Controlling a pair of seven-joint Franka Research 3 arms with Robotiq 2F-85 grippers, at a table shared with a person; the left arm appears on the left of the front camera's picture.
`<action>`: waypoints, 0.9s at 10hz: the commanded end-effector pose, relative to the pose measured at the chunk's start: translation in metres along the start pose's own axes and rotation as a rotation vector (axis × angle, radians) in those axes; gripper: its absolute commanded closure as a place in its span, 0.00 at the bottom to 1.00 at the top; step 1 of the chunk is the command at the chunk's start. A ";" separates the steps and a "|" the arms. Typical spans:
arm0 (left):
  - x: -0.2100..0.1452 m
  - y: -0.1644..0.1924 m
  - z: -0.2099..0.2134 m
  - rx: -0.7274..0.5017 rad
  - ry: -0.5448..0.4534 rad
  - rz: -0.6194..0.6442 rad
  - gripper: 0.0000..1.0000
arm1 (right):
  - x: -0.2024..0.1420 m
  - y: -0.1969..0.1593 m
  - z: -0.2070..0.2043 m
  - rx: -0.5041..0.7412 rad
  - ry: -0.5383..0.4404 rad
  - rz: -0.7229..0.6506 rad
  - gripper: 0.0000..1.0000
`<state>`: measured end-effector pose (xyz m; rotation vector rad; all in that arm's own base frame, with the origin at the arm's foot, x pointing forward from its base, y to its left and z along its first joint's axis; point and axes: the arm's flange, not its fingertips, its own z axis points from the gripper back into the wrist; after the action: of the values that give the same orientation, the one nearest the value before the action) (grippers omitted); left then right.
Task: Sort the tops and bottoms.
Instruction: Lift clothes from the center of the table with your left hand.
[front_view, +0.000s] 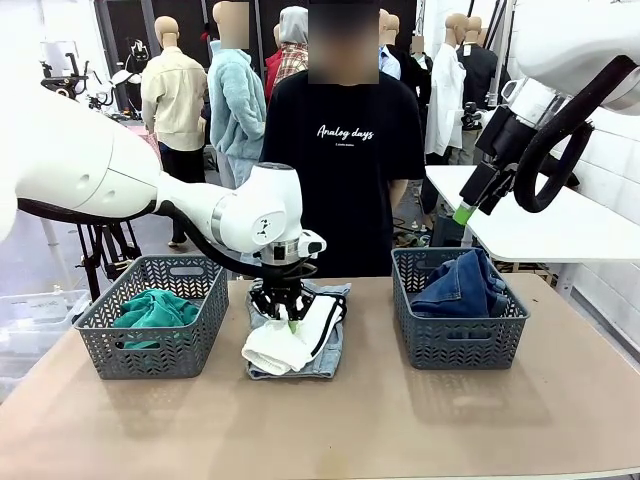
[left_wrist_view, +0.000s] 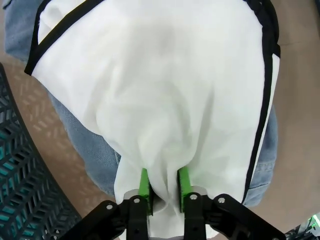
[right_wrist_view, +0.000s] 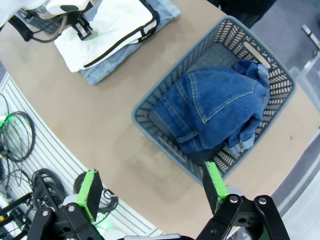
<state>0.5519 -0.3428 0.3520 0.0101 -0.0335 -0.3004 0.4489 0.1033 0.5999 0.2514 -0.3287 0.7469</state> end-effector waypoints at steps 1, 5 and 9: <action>-0.001 0.001 0.003 -0.016 0.016 0.022 1.00 | 0.000 0.000 0.000 -0.001 0.001 0.001 0.00; -0.007 -0.009 0.033 0.033 -0.068 0.018 1.00 | 0.000 0.000 0.000 -0.001 0.001 0.001 0.00; -0.013 -0.032 0.113 0.077 -0.315 -0.027 1.00 | 0.000 0.000 0.000 -0.001 0.001 0.001 0.00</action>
<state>0.5307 -0.3694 0.4625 0.0264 -0.2920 -0.3401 0.4488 0.1033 0.6000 0.2514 -0.3289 0.7469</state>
